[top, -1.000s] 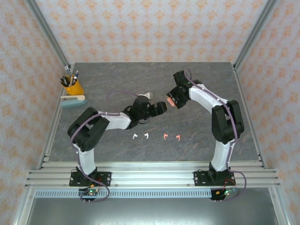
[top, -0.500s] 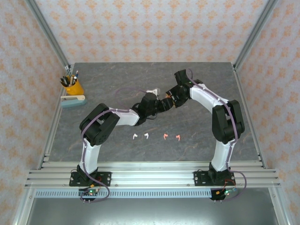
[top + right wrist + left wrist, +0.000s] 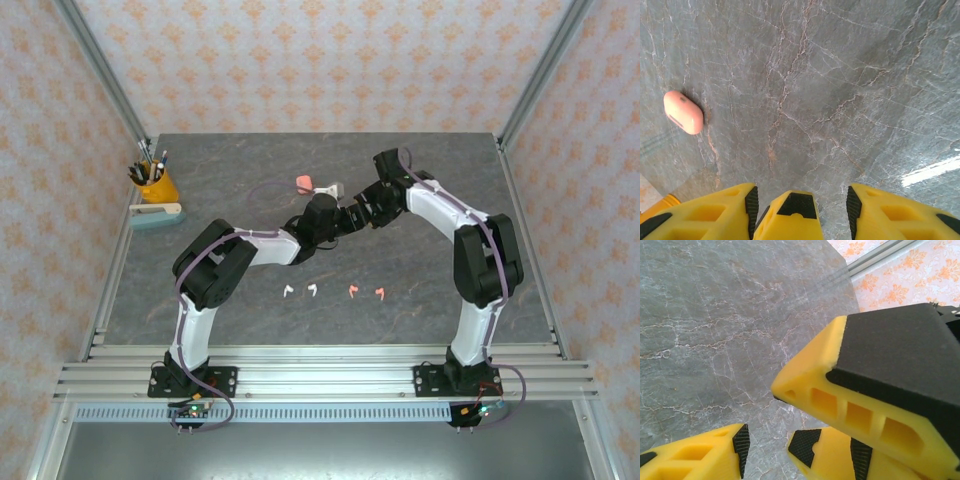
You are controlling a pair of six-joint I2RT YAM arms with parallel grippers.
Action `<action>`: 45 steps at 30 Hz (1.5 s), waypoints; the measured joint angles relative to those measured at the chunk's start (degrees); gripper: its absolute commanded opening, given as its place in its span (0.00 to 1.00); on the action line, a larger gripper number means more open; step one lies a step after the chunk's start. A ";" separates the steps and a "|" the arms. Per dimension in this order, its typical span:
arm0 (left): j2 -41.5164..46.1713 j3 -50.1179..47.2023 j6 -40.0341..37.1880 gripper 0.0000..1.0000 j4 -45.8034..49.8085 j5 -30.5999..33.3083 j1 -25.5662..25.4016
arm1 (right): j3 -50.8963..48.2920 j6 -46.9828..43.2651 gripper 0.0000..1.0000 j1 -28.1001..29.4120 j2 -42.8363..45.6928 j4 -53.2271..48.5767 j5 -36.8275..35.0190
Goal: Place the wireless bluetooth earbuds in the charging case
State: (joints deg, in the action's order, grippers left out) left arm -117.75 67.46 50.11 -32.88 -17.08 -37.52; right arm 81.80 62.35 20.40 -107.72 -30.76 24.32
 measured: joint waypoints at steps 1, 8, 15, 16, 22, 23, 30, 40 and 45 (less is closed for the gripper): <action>0.02 -0.07 -0.13 0.66 0.00 0.04 0.00 | -0.17 0.02 0.54 -0.22 0.15 0.02 -0.04; 7.43 -5.33 -1.14 0.93 3.72 2.67 1.88 | -1.18 -1.90 0.69 -3.26 1.97 -0.68 -0.98; 13.31 6.03 -8.20 1.00 22.05 6.19 10.49 | 2.29 -9.14 0.82 -3.85 2.08 -4.46 -4.11; 12.72 8.44 -9.27 1.00 24.61 6.25 11.58 | 2.80 -9.90 0.82 -3.82 2.08 -4.76 -4.44; 1.88 26.71 -17.11 1.00 41.11 6.47 16.46 | 4.74 -14.93 0.84 -3.37 1.11 -5.92 -5.81; -0.83 30.08 -18.45 1.00 44.11 6.47 16.85 | 4.74 -15.54 0.84 -3.28 0.92 -6.14 -5.95; -17.81 50.75 -24.00 1.00 59.82 6.45 18.40 | 4.11 -18.12 0.83 -2.54 0.85 -6.51 -6.12; -34.14 76.17 -25.09 1.00 71.06 5.97 20.13 | 0.31 -19.82 0.82 -2.56 2.69 -6.67 -6.05; -36.94 78.03 -24.24 1.00 72.41 4.59 20.70 | 0.28 -20.31 0.82 -2.56 5.40 -6.73 -6.05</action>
State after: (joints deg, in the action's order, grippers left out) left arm -154.69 145.49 25.87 39.53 -12.49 -16.82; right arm 82.08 42.04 17.85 -102.32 -37.50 18.26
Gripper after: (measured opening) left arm 0.998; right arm 0.825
